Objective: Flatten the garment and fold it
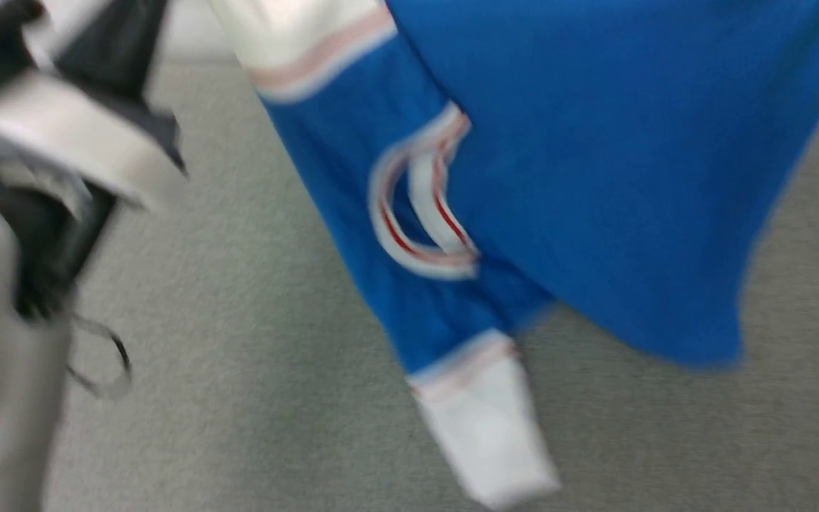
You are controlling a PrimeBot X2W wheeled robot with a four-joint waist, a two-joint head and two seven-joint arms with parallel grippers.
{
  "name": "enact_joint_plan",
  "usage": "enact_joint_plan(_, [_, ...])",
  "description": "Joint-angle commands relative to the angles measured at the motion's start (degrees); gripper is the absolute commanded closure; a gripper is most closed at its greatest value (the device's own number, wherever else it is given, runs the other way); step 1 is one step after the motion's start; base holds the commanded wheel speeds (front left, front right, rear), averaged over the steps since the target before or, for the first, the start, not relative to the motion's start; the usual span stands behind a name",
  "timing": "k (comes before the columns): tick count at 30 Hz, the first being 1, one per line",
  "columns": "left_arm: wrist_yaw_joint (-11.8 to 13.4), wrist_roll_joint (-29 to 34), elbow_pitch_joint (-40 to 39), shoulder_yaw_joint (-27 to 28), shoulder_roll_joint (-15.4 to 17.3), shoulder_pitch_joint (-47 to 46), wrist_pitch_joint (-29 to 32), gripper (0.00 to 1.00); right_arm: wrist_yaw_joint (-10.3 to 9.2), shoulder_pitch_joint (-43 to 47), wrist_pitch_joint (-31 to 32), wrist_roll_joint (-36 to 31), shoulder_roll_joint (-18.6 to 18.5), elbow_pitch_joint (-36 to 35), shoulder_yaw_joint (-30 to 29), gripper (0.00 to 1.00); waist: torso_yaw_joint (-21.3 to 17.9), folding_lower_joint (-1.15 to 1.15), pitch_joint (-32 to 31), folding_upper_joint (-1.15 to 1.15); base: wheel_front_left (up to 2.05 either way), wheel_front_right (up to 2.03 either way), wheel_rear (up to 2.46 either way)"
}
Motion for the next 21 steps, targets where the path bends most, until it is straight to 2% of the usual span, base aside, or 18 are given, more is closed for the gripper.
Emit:
enact_joint_plan(1, [-0.64,0.35,1.71,-0.71,1.48,-4.75,0.17,1.00,-0.05,-2.67,-0.56,0.36,-0.05,1.14,0.57,1.00,-5.07,0.01,-4.84,0.00,0.00,0.00,0.00])
enact_joint_plan(4, [-1.07,-0.02,5.78,-3.26,3.42,-12.55,0.54,1.00,-0.05,-7.05,-1.38,-0.08,-0.30,4.38,2.03,1.00,-6.57,0.01,-6.10,0.00,0.00,0.00,0.00])
enact_joint_plan(13, [-1.29,-2.03,21.13,-15.99,8.03,-33.46,0.61,1.00,-0.05,-19.54,-4.32,-2.73,0.36,17.38,6.61,1.00,-9.78,0.01,-7.81,0.00,0.00,0.00,0.00])
enact_joint_plan(18, [-1.30,-1.50,28.35,-20.66,9.81,-40.81,-0.91,1.00,-0.05,-25.71,-6.40,-5.03,0.61,23.67,7.55,1.00,-10.97,0.01,-6.38,0.00,0.00,0.00,0.00])
enact_joint_plan(21, [-1.30,-2.69,31.23,-21.47,9.80,-43.53,-1.63,1.00,-0.05,-28.67,-6.80,-5.72,0.78,26.52,8.16,1.00,-11.42,0.01,-4.75,0.00,0.00,0.00,0.00])
